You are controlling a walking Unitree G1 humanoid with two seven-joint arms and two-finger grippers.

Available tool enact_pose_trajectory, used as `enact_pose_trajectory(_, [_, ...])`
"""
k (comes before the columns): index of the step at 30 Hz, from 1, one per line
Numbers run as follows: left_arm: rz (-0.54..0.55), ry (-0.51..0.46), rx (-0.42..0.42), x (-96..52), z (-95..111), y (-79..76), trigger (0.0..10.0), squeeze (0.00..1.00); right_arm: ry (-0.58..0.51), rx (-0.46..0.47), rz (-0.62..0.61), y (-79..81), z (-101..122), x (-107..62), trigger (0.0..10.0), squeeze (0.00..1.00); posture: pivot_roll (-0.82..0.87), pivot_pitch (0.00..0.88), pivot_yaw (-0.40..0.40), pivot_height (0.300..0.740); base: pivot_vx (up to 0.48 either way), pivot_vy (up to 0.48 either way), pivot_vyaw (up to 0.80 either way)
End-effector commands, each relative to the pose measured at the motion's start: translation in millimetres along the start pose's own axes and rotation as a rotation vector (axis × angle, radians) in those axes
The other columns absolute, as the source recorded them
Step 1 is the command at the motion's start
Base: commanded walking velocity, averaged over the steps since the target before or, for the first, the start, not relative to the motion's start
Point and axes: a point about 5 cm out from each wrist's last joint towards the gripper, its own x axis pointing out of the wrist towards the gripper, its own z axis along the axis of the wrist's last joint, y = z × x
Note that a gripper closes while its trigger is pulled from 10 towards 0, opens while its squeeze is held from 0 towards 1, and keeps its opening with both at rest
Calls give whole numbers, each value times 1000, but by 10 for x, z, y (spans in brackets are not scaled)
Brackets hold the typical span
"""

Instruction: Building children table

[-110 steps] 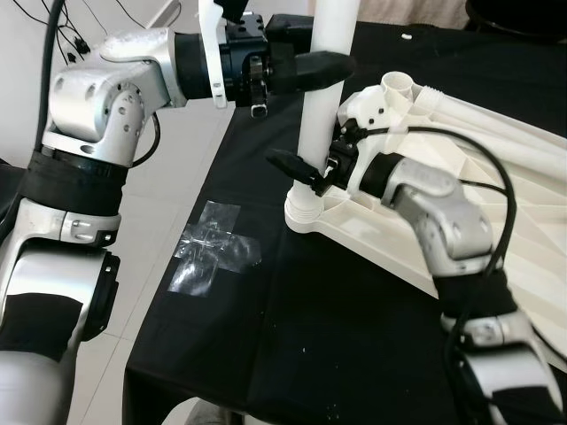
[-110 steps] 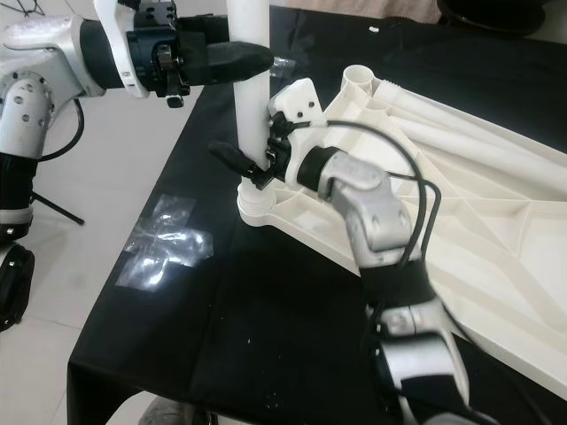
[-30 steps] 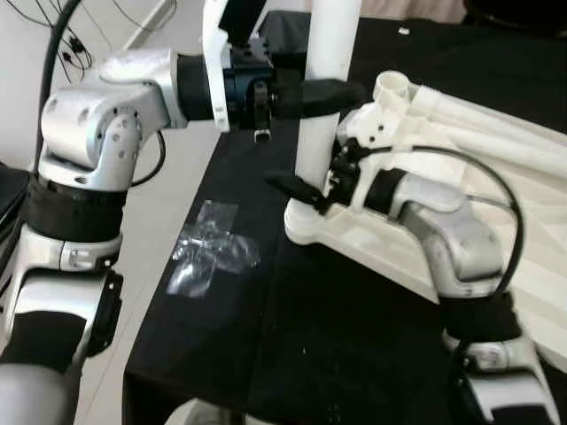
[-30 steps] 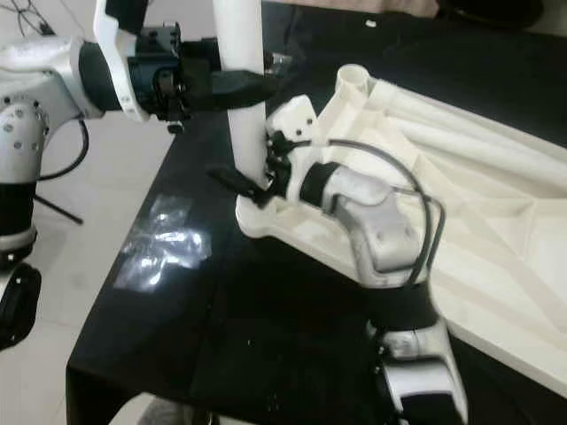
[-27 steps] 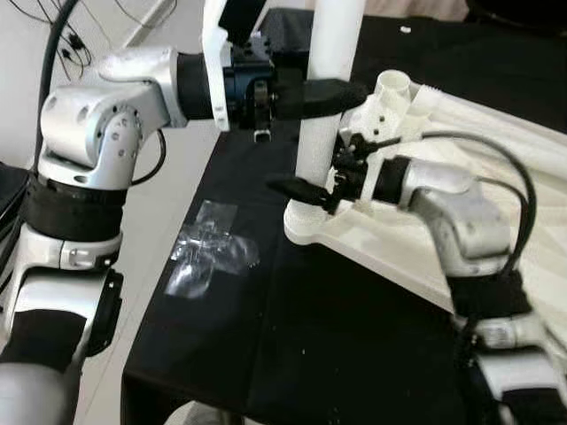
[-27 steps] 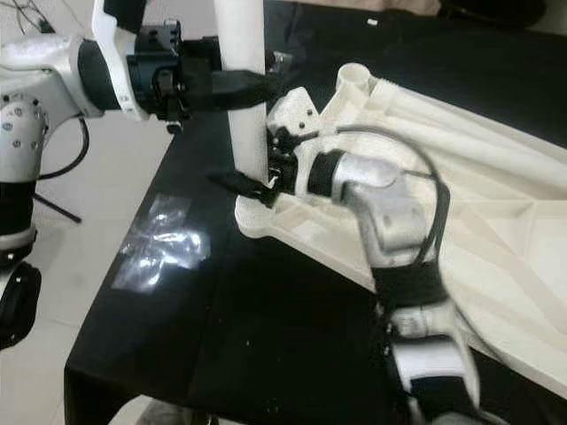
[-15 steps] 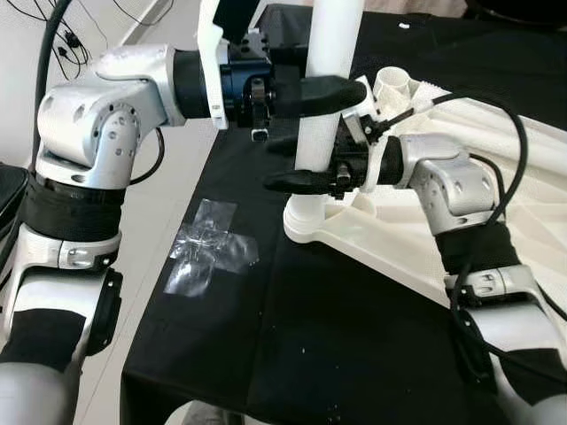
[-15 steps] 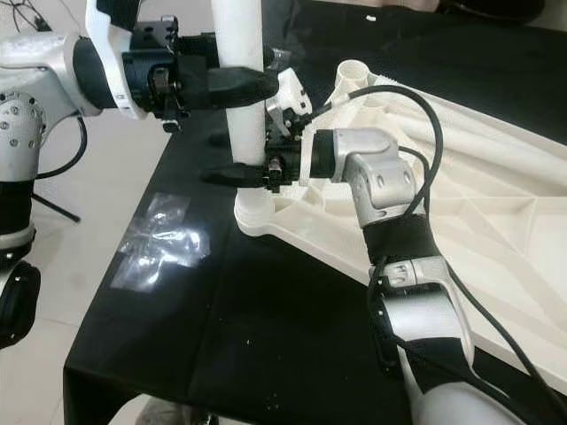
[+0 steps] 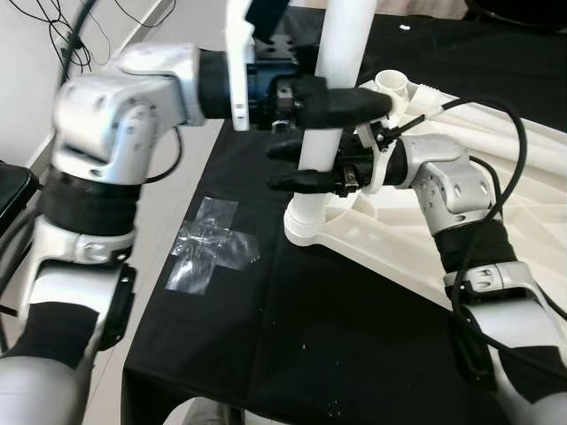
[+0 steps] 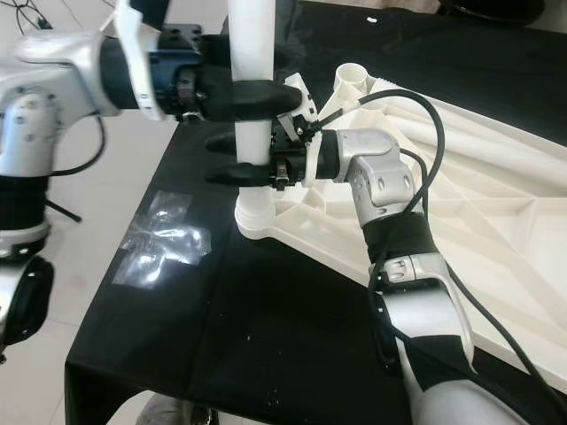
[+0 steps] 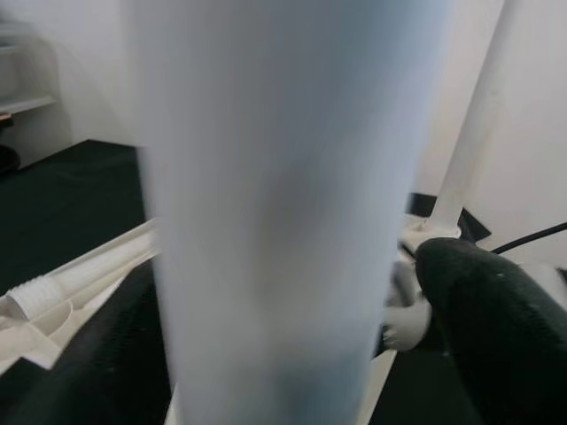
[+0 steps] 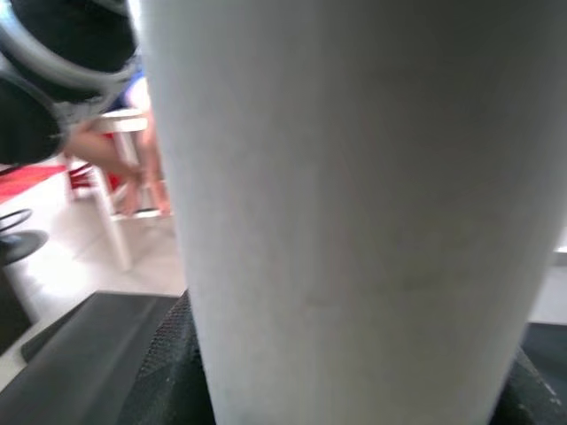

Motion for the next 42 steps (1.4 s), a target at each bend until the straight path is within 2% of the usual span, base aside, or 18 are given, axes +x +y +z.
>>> enact_pose_trajectory(1, [6, 13, 33, -43, -8, 28, 10000, 1000, 50, 23, -129, 47, -151, -40, 0, 0, 35, 277, 0, 740, 0, 0, 0])
enact_pose_trajectory(3, [41, 6, 30, -142, -4, 53, 10000, 1000, 81, 35, -246, 144, -222, -63, 0, 0, 30, 281, -10, 740, 0, 0, 0])
enact_pose_trajectory(4, [63, 0, 28, -210, 6, 63, 10000, 8, 101, 42, -325, 221, -262, -84, 0, 0, 31, 281, -12, 740, 0, 0, 0])
enact_pose_trajectory(5, [75, -8, 5, -314, 21, 56, 10000, 0, 206, 40, -586, 298, -412, -99, 0, 0, 29, 285, -10, 740, 0, 0, 0])
enact_pose_trajectory(6, [75, -8, 5, -314, 21, 56, 10000, 0, 206, 40, -586, 298, -412, -99, 0, 0, 29, 285, -10, 740, 0, 0, 0])
enact_pose_trajectory(7, [83, -23, -14, -422, 43, 26, 10000, 0, 297, 66, -839, 510, -593, -142, 0, 0, 21, 285, -5, 740, 0, 0, 0])
enact_pose_trajectory(9, [83, -23, -14, -422, 43, 26, 10000, 0, 297, 66, -839, 510, -593, -142, 0, 0, 21, 285, -5, 740, 0, 0, 0])
enact_pose_trajectory(10, [90, -35, -43, -510, 56, -14, 10000, 0, 338, 101, -996, 699, -697, -153, 0, 0, 16, 296, 8, 740, 0, 0, 0])
enact_pose_trajectory(20, [269, -57, -40, -776, 282, -224, 10000, 0, 281, 166, -1113, 745, -711, 24, 0, 0, 40, 250, -9, 740, 0, 0, 0])
enact_pose_trajectory(21, [335, -46, -49, -924, 244, -303, 10000, 0, 279, 175, -1134, 755, -695, 34, 6039, 0, 42, 248, -10, 740, 0, 0, 0])
enact_pose_trajectory(22, [402, -25, -72, -1051, 111, -402, 10000, 0, 255, 178, -1133, 754, -668, 44, 10000, 0, 45, 244, -12, 740, 0, 0, 0])
enact_pose_trajectory(27, [524, 22, -165, -1225, -298, -676, 10000, 0, 184, 196, -1093, 767, -619, 59, 10000, 0, 50, 235, -14, 740, 0, 0, 0])
enact_pose_trajectory(28, [554, 39, -193, -1259, -426, -784, 10000, 0, 174, 185, -1088, 756, -612, 30, 10000, 878, 54, 230, -18, 740, 0, 0, 0])
enact_pose_trajectory(30, [591, 44, -233, -1295, -536, -901, 10000, 0, 160, 192, -1078, 739, -616, -9, 10000, 1000, 58, 224, -17, 740, 0, 0, 0])
enact_pose_trajectory(39, [712, 207, -328, -1207, -1073, -1348, 10000, 0, 52, 219, -894, 617, -598, -93, 10000, 1000, 77, 201, -23, 740, 0, 0, 0])
enact_pose_trajectory(40, [730, 239, -345, -1117, -1229, -1460, 10000, 0, 41, 203, -830, 581, -588, -106, 10000, 678, 74, 191, -23, 740, 0, 0, 0])
enact_pose_trajectory(41, [730, 239, -345, -1117, -1229, -1460, 10000, 0, 41, 203, -830, 581, -588, -106, 10000, 678, 74, 191, -23, 740, 0, 0, 0])
enact_pose_trajectory(42, [776, 257, -363, -1016, -1399, -1559, 10000, 0, 23, 189, -747, 532, -573, -128, 10000, 0, 75, 184, -26, 740, 0, 0, 0])
